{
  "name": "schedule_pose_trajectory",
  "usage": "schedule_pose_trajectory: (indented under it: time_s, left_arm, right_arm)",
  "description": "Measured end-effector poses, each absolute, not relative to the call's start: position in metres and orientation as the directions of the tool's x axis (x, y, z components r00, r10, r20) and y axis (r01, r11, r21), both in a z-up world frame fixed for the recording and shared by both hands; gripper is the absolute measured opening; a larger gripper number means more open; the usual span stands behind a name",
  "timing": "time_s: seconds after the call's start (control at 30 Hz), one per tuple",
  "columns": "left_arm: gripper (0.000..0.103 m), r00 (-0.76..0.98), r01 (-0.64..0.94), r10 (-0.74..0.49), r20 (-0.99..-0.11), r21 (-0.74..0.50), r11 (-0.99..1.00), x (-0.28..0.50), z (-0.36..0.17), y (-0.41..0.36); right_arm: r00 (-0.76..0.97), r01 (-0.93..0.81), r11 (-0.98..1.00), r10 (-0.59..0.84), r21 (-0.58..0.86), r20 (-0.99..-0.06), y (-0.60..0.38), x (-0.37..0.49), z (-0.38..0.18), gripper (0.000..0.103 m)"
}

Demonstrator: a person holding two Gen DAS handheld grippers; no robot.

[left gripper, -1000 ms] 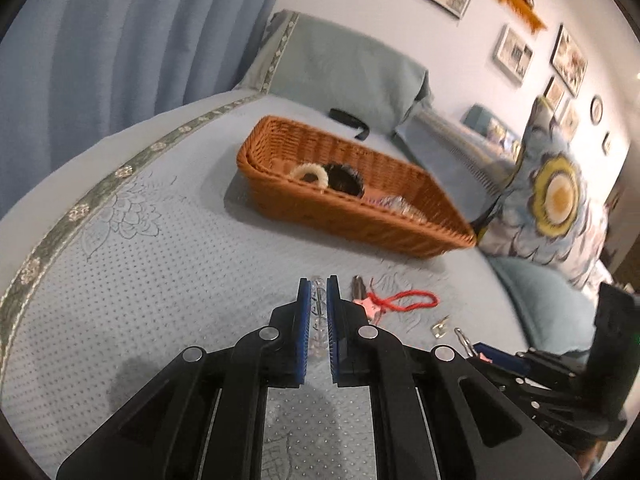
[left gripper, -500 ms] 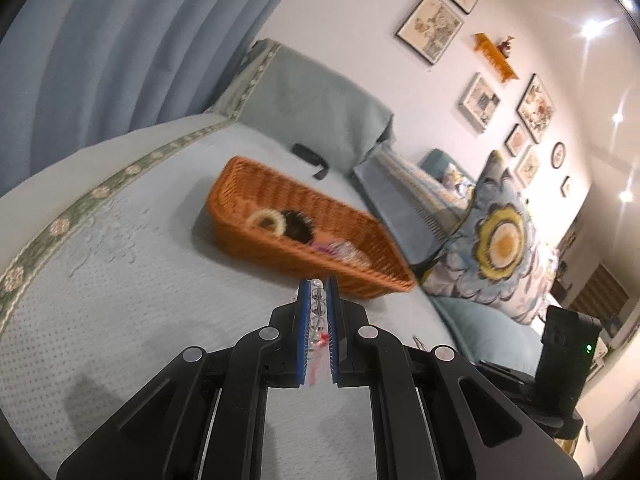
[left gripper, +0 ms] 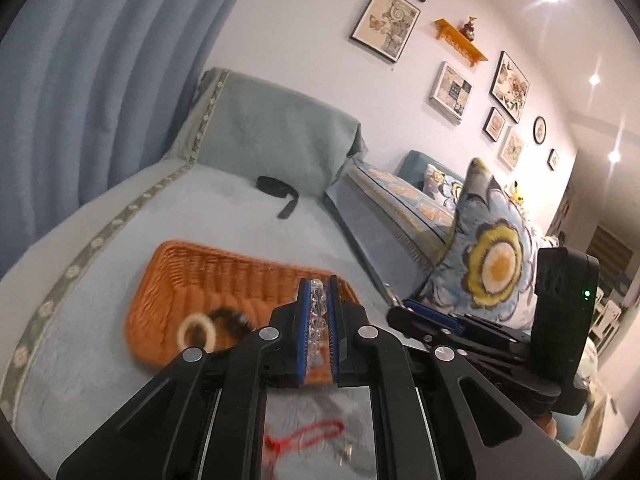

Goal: Organize jewelry
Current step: 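Carry the bracelet with the left tool into the basket while the right tool releases the key there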

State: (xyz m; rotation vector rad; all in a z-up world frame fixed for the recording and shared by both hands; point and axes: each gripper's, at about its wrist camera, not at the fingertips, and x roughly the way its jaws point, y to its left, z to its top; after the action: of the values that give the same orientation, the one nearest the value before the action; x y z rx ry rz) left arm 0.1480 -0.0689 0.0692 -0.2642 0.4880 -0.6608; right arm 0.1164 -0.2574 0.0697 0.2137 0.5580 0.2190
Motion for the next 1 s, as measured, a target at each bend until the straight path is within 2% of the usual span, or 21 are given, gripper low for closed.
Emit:
schedule_pose_trajectory:
  time_s: [0.3,0.63,0.67,0.7,0.73,0.77,0.8,0.83,1.0]
  left_arm:
    - [0.006,0.676,0.436,-0.608,-0.415,-0.441,0.785,0.203,0.027,-0.088]
    - [0.006,0.638,0.391,-0.580,-0.506,-0.437,0.810,0.217,-0.005,-0.094]
    - [0.012,0.639,0.389,-0.579,-0.507,-0.437,0.811,0.216,-0.005,-0.094]
    - [0.029,0.638,0.391,-0.581,-0.505,-0.437,0.810,0.214,-0.004,-0.093]
    - [0.040,0.646,0.386,-0.574,-0.503,-0.433,0.814,0.210,-0.002,-0.090]
    - [0.049,0.657,0.385,-0.568,-0.495,-0.428,0.818,0.207,0.000,-0.087]
    - [0.049,0.665,0.394,-0.570,-0.483,-0.422,0.817,0.201,0.004,-0.083]
    - [0.049,0.667,0.402,-0.575,-0.474,-0.421,0.813,0.195,0.008,-0.079]
    - [0.049,0.708,0.398,-0.562,-0.428,-0.415,0.818,0.160,0.026,-0.053]
  right_arm:
    - [0.722,-0.118,0.945,0.292,0.303,-0.627,-0.266,0.201,0.029,0.021]
    - [0.639,-0.064,0.936,0.306,0.347,-0.706,-0.273,0.220,-0.010,0.021]
    - [0.641,-0.064,0.934,0.308,0.350,-0.704,-0.274,0.218,-0.010,0.021]
    - [0.640,-0.067,0.933,0.312,0.354,-0.702,-0.275,0.217,-0.010,0.023]
    - [0.641,-0.067,0.932,0.314,0.355,-0.701,-0.273,0.215,-0.009,0.026]
    - [0.645,-0.067,0.932,0.313,0.356,-0.698,-0.275,0.214,-0.008,0.037]
    - [0.652,-0.064,0.932,0.309,0.356,-0.693,-0.276,0.212,-0.005,0.050]
    - [0.661,-0.061,0.933,0.305,0.356,-0.686,-0.279,0.207,-0.002,0.052]
    - [0.704,-0.091,0.929,0.315,0.359,-0.637,-0.279,0.181,0.017,0.052]
